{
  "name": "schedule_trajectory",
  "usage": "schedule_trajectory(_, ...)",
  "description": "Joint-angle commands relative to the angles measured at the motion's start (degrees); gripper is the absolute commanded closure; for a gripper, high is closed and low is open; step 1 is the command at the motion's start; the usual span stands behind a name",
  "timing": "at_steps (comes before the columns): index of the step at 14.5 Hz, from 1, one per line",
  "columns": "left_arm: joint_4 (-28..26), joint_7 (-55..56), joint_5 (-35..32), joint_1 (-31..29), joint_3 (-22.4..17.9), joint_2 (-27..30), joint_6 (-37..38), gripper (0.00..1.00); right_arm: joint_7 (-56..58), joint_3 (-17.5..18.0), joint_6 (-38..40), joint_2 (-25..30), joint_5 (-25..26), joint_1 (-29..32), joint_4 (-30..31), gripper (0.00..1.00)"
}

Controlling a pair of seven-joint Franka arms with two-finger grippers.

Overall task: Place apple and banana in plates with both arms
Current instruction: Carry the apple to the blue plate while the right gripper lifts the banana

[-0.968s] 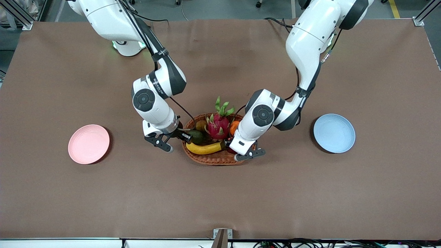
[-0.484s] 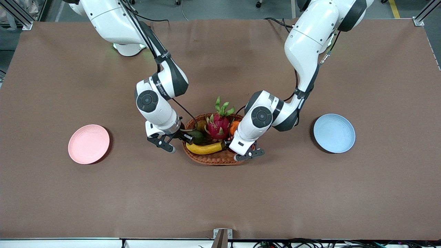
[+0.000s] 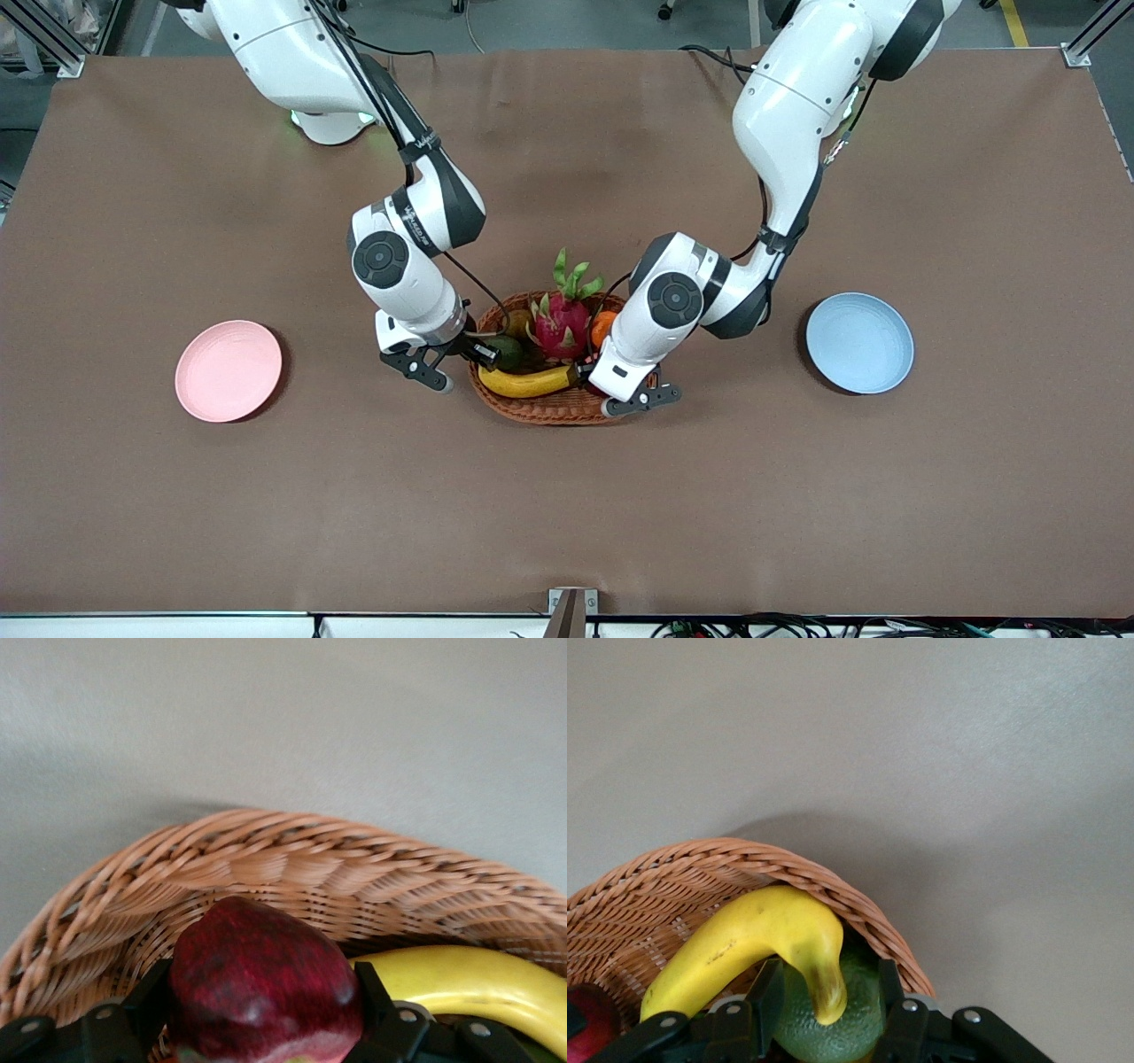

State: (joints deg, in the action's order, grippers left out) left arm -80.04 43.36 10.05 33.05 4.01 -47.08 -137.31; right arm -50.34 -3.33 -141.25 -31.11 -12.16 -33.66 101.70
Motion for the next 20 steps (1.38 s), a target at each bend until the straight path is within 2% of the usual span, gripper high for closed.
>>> schedule_trajectory(1,-0.38,-0.2,0.41,-0.18,-0.5,5.49,7.02,0.38,-1.34,-0.54,-0.69,0.35,0.82,-1.06,0.69,0.55)
schedule_trajectory(4,-0.46,-1.34,0.14,-3.16,-0.59,11.2,16.16,0.38,-1.34,-0.54,-0.69,0.35,0.91,-1.06,0.69,0.63)
schedule_trajectory(5,-0.55,-2.56,0.14,-4.39,-0.67,12.79,18.63,0.38,-1.34,-0.54,-0.69,0.35,0.82,-1.06,0.69,0.69)
schedule_trajectory(6,-0.64,-3.79,0.06,-5.53,-0.76,14.29,20.83,0.38,-1.34,-0.54,-0.69,0.35,0.82,-1.06,0.69,0.75)
schedule_trajectory(8,-0.99,-7.47,-0.38,-9.04,-0.94,16.92,25.75,0.4,-1.34,-0.54,-0.69,0.35,0.82,-1.06,0.69,0.95)
schedule_trajectory(9,-1.17,-11.59,-1.17,-11.76,-0.94,17.98,28.99,0.42,-1.34,-0.54,-0.69,0.35,0.9,-1.06,0.69,0.99)
schedule_trajectory(12,-5.02,-26.27,-4.68,-20.38,-0.85,21.49,31.92,0.42,-1.25,-0.54,-0.43,0.35,0.82,-0.8,0.69,1.0)
schedule_trajectory(14,-9.41,-29.46,-6.44,-23.81,-0.85,23.7,31.75,0.42,-1.08,-0.54,0.19,0.61,0.82,-0.36,0.6,1.0)
schedule_trajectory(18,-17.32,-30.87,-10.58,-28.03,-0.67,25.81,27.55,0.45,-1.16,-0.63,5.53,2.97,0.82,-0.18,-0.1,1.0)
schedule_trajectory(20,-23.72,-33.94,-10.75,-29.27,-0.76,27.3,21.41,0.44,-0.81,-0.63,7.12,4.56,0.82,0.69,-0.19,1.0)
